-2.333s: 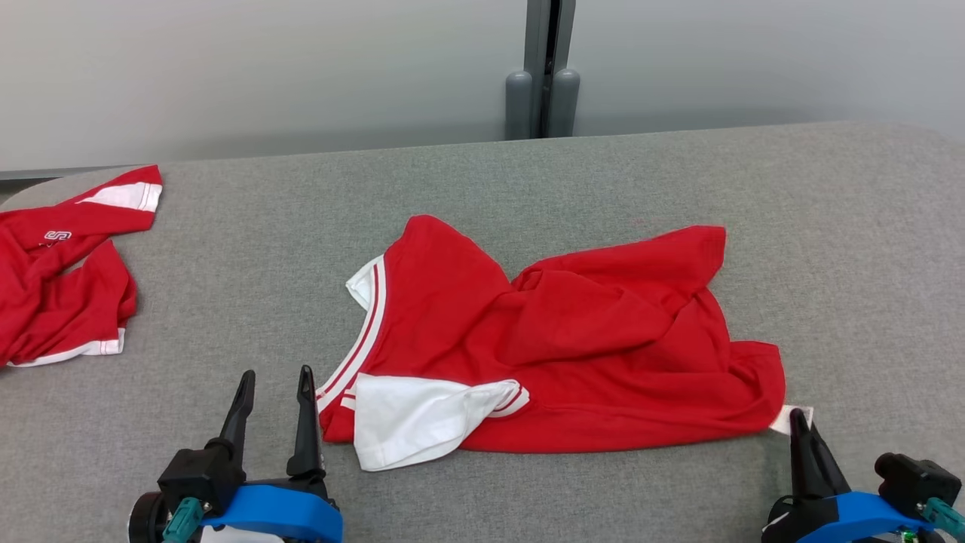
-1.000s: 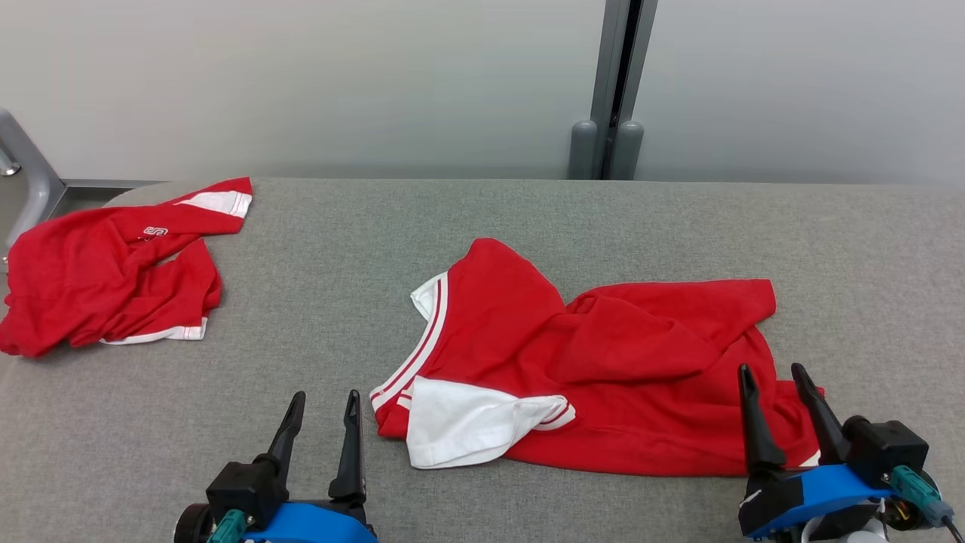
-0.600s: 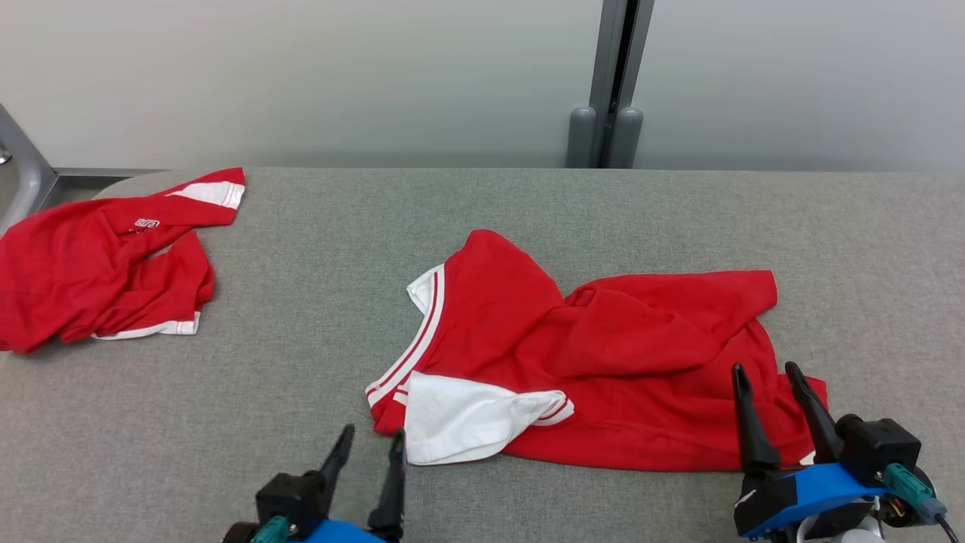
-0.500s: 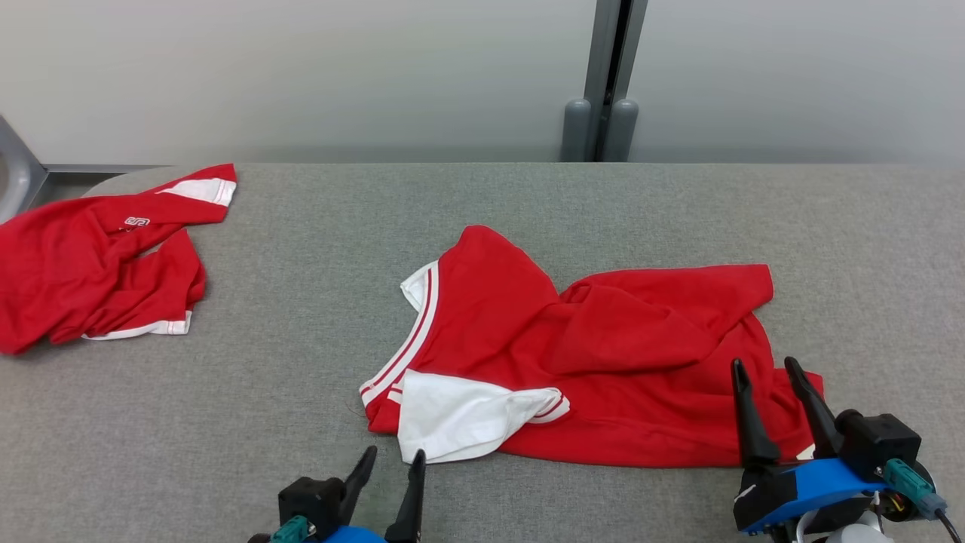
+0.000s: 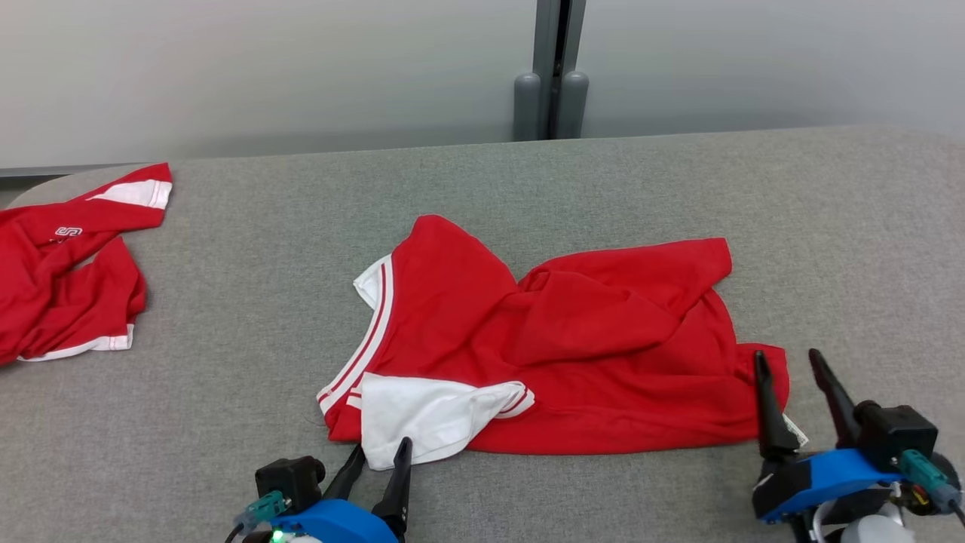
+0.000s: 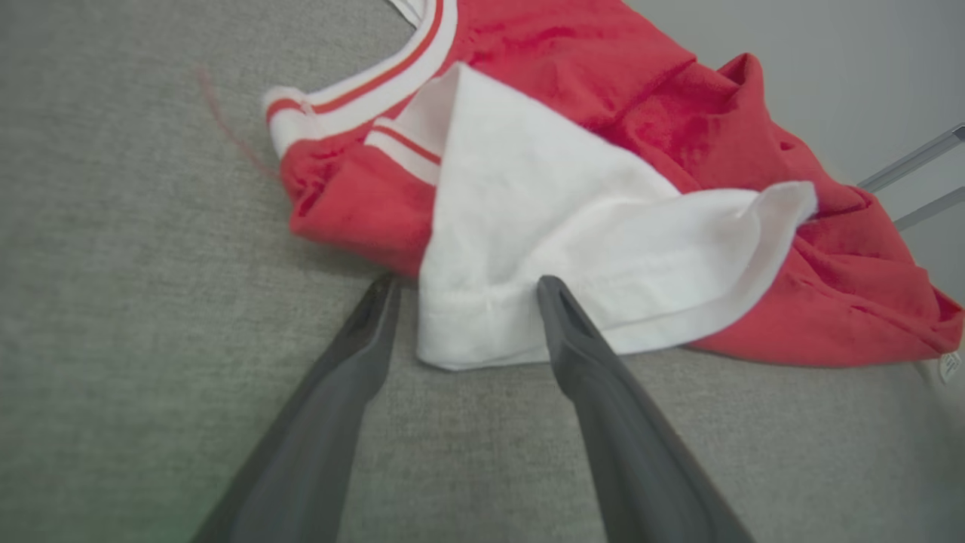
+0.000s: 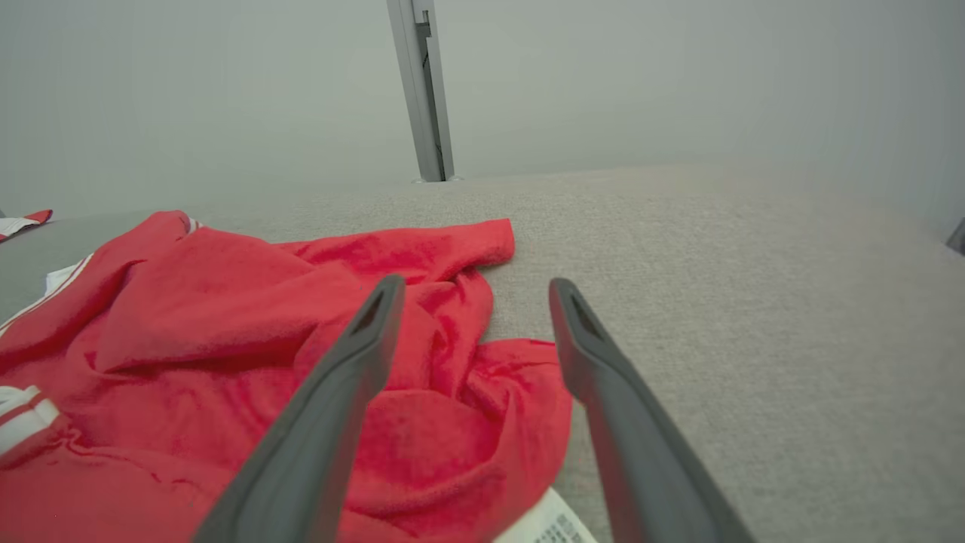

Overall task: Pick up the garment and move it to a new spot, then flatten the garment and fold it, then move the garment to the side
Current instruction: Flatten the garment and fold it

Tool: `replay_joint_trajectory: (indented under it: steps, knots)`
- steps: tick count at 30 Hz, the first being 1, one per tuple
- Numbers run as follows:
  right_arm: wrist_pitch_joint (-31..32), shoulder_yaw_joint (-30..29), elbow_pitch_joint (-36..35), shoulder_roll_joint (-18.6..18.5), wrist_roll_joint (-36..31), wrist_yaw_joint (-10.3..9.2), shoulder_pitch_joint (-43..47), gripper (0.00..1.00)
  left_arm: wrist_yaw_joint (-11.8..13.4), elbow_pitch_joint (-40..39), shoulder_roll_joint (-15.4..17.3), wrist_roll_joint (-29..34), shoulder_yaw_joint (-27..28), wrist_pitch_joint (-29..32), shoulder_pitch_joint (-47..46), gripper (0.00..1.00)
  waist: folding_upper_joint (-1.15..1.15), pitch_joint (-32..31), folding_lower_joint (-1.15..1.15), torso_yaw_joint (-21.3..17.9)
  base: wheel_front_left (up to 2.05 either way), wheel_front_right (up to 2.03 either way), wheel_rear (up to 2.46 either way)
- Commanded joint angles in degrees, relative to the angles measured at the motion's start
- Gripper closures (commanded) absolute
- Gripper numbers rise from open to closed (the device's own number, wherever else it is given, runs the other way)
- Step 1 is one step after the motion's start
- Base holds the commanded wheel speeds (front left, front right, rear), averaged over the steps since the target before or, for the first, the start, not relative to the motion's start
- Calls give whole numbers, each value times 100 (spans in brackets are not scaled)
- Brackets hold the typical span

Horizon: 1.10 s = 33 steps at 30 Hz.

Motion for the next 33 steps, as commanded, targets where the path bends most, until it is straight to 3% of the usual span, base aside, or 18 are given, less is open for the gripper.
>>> replay_joint_trajectory:
  steps: [1, 3, 4, 10, 19, 20, 22, 26, 27, 28, 33]
  knots:
    - [-17, -105, 54, -15, -103, 1, -91, 0, -36, 65, -1, -31, -46, 23, -47, 13, 0, 8, 0, -10, 0, 0, 0]
    - [46, -316, 265, -13, -339, 1, -185, 0, -41, 115, -4, -96, -136, 7, -60, 95, 0, 24, 0, -16, 0, 0, 0]
    - [150, -406, 388, -12, -430, 1, -262, 0, -42, 128, -6, -109, -161, -14, -69, 100, 0, 32, 0, -8, 0, 0, 0]
    - [981, -782, 1126, -167, -924, 1, -857, 0, -31, 16, 106, -114, -294, -130, -115, 100, 0, 67, 0, 182, 0, 0, 0]
    - [2580, -456, 2102, -642, -581, 1, -1385, 0, -31, -365, 203, -108, -413, -242, 4, 100, 0, 51, 0, 460, 0, 0, 0]
    - [2711, -368, 2142, -655, -471, 1, -1392, 5, -25, -416, 208, -104, -425, -244, 12, 100, 0, 50, 0, 473, 0, 0, 0]
    - [2938, -184, 2153, -694, -208, 2, -1393, 52, 0, -513, 219, -100, -435, -240, 39, 100, 0, 51, 0, 488, 0, 0, 0]
    - [3368, 203, 2039, -870, 282, 6, -1276, 74, 44, -692, 259, -113, -437, -215, 90, 100, 0, 58, 0, 473, 0, 0, 0]
    - [3443, 285, 1976, -923, 388, 6, -1238, 95, 55, -739, 264, -129, -432, -205, 93, 100, 0, 64, 0, 464, 0, 0, 0]
    - [3462, 340, 1893, -971, 495, 1, -1213, 100, 53, -794, 265, -145, -430, -198, 95, 100, 0, 68, 0, 453, 0, 0, 0]
    - [3300, 419, 1326, -1067, 1028, 1, -1213, 100, 31, -1112, 301, -291, -366, -188, 94, 100, 0, 62, 0, 395, 0, 0, 0]
